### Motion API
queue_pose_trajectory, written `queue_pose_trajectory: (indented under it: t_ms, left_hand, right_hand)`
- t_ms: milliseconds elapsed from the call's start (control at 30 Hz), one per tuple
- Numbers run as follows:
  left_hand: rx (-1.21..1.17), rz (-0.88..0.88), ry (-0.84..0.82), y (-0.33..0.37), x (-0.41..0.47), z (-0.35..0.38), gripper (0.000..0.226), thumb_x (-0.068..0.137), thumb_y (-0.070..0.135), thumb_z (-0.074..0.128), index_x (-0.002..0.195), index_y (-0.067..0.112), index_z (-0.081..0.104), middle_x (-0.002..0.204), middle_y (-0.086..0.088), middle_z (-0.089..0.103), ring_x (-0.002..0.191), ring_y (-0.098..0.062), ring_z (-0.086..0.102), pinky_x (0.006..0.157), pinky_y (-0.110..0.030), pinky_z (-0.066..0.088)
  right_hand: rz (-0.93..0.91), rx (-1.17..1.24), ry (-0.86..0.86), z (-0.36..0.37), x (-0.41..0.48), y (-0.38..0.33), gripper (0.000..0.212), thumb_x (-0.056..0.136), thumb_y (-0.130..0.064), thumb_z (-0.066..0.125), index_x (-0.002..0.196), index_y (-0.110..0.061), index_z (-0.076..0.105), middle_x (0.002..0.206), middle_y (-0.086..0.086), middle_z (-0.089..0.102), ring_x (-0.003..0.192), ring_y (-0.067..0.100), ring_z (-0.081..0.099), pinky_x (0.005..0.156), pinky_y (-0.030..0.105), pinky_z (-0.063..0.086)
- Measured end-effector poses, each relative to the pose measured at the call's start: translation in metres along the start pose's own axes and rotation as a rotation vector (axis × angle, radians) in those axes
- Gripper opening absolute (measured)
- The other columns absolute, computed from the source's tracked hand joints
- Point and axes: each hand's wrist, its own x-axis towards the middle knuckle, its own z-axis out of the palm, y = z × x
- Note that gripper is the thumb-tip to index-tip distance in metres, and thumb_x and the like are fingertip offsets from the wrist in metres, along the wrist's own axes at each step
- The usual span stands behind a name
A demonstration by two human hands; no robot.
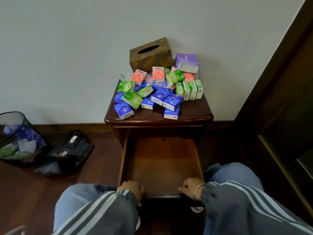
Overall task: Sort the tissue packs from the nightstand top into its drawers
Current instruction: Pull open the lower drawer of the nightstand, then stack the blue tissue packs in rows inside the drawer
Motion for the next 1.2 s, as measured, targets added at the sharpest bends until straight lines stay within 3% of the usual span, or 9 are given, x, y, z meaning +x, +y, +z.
queue_pose_trajectory:
  t_ms: [67,200,333,500,633,733,900,1067,1200]
  left_hand:
    - [-0.031,0.019,-0.003,-0.005,0.0,-0.001,0.045,0.097,0.041,0.038,0.112,0.008,0.063,0.121,-0.011,0.062,0.109,-0.026,0.06,0.093,-0.035,0.049]
    - [-0.155,0.104,-0.082,-0.017,0.0,-0.009,0.04,0.094,0.04,0.044,0.123,0.017,0.059,0.128,-0.006,0.06,0.116,-0.022,0.057,0.098,-0.031,0.044]
    - [-0.239,0.207,-0.109,-0.035,-0.008,-0.051,0.044,0.096,0.04,0.047,0.136,0.021,0.049,0.14,-0.003,0.05,0.128,-0.019,0.048,0.103,-0.026,0.036]
    - [-0.437,0.313,0.378,-0.053,-0.016,-0.138,0.023,0.094,0.025,0.057,0.115,0.02,0.065,0.113,0.001,0.067,0.107,-0.016,0.061,0.09,-0.02,0.041]
    - [-0.738,0.248,0.864,-0.051,-0.01,-0.197,0.024,0.091,0.02,0.06,0.114,0.013,0.062,0.105,-0.004,0.066,0.094,-0.018,0.061,0.088,-0.029,0.046]
    - [-0.902,0.127,0.982,-0.04,0.006,-0.216,0.043,0.089,0.025,0.06,0.127,0.009,0.049,0.122,-0.013,0.051,0.107,-0.025,0.054,0.095,-0.035,0.042]
    - [-0.903,-0.145,0.866,-0.025,0.035,-0.217,0.081,0.086,0.05,0.06,0.146,0.01,0.024,0.147,-0.015,0.033,0.135,-0.033,0.033,0.108,-0.046,0.028]
    - [-0.799,-0.243,0.83,-0.021,0.049,-0.217,0.078,0.084,0.056,0.058,0.145,0.017,0.03,0.145,-0.009,0.042,0.135,-0.03,0.033,0.108,-0.048,0.022]
    - [-0.968,-0.11,0.917,-0.025,0.046,-0.215,0.081,0.08,0.041,0.071,0.143,0.008,0.031,0.141,-0.015,0.04,0.13,-0.032,0.04,0.11,-0.046,0.032]
  right_hand:
    - [0.001,0.007,-0.017,0.0,0.0,0.0,0.042,0.092,-0.046,0.046,0.101,-0.01,0.066,0.089,0.001,0.055,0.084,0.018,0.052,0.074,0.026,0.039]
    - [-0.055,0.005,-0.004,-0.017,-0.006,-0.005,0.038,0.091,-0.045,0.049,0.103,-0.013,0.066,0.102,0.004,0.064,0.099,0.022,0.06,0.082,0.029,0.043]
    - [-0.192,0.114,0.296,-0.063,-0.017,-0.006,0.021,0.089,-0.036,0.055,0.1,-0.023,0.068,0.103,-0.003,0.068,0.099,0.014,0.062,0.086,0.025,0.046]
    - [-0.291,0.291,0.873,-0.143,-0.026,-0.005,0.011,0.084,-0.018,0.062,0.093,-0.02,0.068,0.086,-0.002,0.069,0.082,0.017,0.065,0.077,0.034,0.053]
    - [-0.291,0.217,1.224,-0.191,-0.009,-0.019,0.029,0.084,-0.018,0.062,0.112,-0.009,0.061,0.106,0.011,0.065,0.098,0.03,0.058,0.085,0.037,0.044]
    - [-0.237,0.135,1.216,-0.206,0.017,-0.037,0.055,0.086,-0.036,0.058,0.133,-0.014,0.044,0.133,0.012,0.049,0.122,0.03,0.045,0.098,0.041,0.038]
    - [-0.178,0.089,1.1,-0.193,0.056,-0.059,0.076,0.084,-0.058,0.05,0.147,-0.029,0.02,0.154,0.009,0.019,0.142,0.029,0.019,0.108,0.054,0.03]
    - [-0.194,0.213,1.085,-0.18,0.079,-0.06,0.074,0.082,-0.062,0.049,0.145,-0.034,0.021,0.155,0.002,0.017,0.138,0.024,0.029,0.107,0.058,0.028]
    - [-0.207,0.229,1.104,-0.179,0.082,-0.059,0.073,0.081,-0.062,0.051,0.143,-0.032,0.025,0.155,0.001,0.019,0.133,0.021,0.038,0.107,0.058,0.026]
